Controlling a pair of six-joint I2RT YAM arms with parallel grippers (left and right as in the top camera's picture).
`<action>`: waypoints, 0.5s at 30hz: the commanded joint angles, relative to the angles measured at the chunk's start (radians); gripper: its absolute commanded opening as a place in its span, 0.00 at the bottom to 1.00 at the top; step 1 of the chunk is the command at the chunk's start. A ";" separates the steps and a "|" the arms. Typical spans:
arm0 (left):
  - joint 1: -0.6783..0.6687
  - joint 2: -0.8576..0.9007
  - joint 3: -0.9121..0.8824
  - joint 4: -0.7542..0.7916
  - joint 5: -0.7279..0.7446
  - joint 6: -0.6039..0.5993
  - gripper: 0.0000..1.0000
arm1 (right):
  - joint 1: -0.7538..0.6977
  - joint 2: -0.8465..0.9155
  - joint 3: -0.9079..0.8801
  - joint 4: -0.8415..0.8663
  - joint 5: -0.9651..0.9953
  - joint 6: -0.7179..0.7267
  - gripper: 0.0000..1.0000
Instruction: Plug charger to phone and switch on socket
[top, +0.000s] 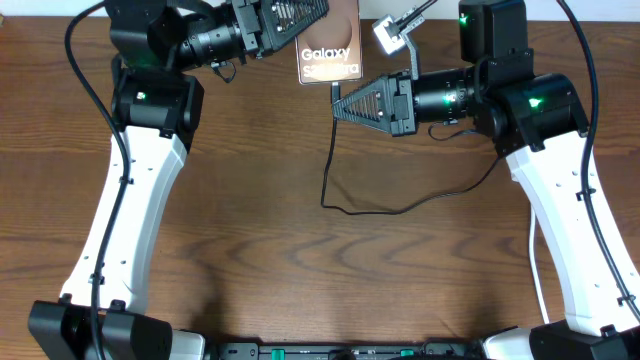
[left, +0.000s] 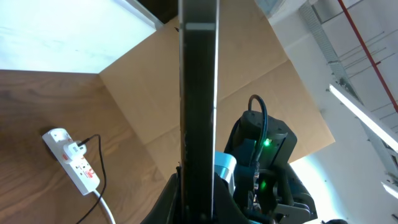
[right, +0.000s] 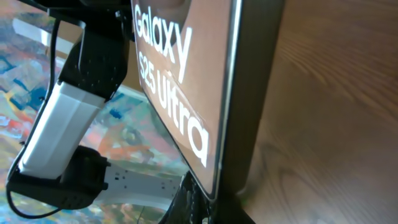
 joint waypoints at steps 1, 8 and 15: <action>0.001 -0.002 0.011 0.020 0.001 0.010 0.07 | 0.006 -0.006 0.001 0.003 -0.054 -0.006 0.01; 0.001 -0.002 0.011 0.020 -0.002 0.010 0.07 | 0.026 -0.006 0.001 0.003 -0.049 -0.009 0.01; 0.001 -0.002 0.011 0.020 0.003 0.010 0.07 | 0.019 -0.006 0.001 0.003 -0.020 -0.008 0.01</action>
